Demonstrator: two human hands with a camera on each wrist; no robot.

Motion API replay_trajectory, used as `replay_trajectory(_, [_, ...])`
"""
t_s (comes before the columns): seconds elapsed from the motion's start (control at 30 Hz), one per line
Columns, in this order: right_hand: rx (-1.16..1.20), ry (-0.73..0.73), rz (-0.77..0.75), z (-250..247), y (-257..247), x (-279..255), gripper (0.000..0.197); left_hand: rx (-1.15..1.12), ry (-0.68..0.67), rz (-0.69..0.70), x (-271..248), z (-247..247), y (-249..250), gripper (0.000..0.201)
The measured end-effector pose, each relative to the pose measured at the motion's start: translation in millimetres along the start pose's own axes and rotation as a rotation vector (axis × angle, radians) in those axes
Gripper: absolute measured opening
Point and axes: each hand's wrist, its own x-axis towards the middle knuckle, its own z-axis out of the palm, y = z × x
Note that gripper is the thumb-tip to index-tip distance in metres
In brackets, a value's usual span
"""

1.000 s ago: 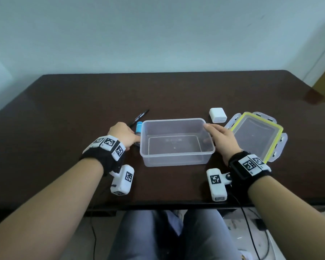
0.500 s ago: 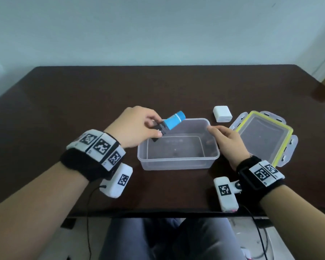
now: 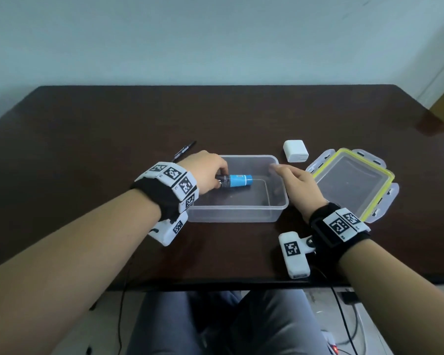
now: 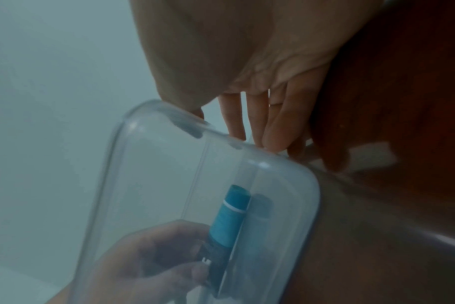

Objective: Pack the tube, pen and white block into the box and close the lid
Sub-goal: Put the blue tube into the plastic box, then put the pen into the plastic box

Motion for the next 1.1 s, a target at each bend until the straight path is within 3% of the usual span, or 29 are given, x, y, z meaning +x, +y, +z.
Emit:
replay_trajectory(0.1, [-0.019, -0.016, -0.02, -1.5, 1.3, -0.9, 0.027, 0.008, 0.031, -0.012, 0.7, 8.3, -2.3, 0.04])
replay_trajectory(0.17, [-0.021, -0.023, -0.032, -2.1, 1.9, -1.3, 0.028, -0.134, 0.079, -0.008, 0.0, 8.9, -4.5, 0.042])
replay_trajectory(0.27, [0.002, -0.011, -0.032, -2.4, 1.3, -2.0, 0.024, -0.405, 0.176, 0.009, -5.7, 2.1, -4.4, 0.032])
replay_trajectory(0.4, [0.012, -0.011, -0.047, -1.9, 1.6, -2.4, 0.023, -0.6, 0.344, 0.022, -14.3, -6.4, -14.5, 0.02])
replay_trajectory(0.63, [0.045, -0.009, -0.052, -4.6, 4.7, -1.3, 0.022, -1.003, 0.639, -0.23, -22.9, -27.1, -59.9, 0.024])
replay_trajectory(0.83, [0.067, -0.048, -0.051, -2.9, 1.3, -4.1, 0.019, -0.948, 0.541, -0.504, -13.9, -6.4, -98.3, 0.017])
replay_trajectory(0.97, [0.057, -0.044, -0.039, -3.0, 0.5, -4.0, 0.02, -0.713, 0.369, -0.529, -4.2, 9.1, -110.2, 0.034])
replay_trajectory(1.1, [0.064, -0.025, -0.031, -1.4, 1.0, -3.8, 0.021, -0.627, 0.334, -0.535, -0.3, 12.6, -113.8, 0.035])
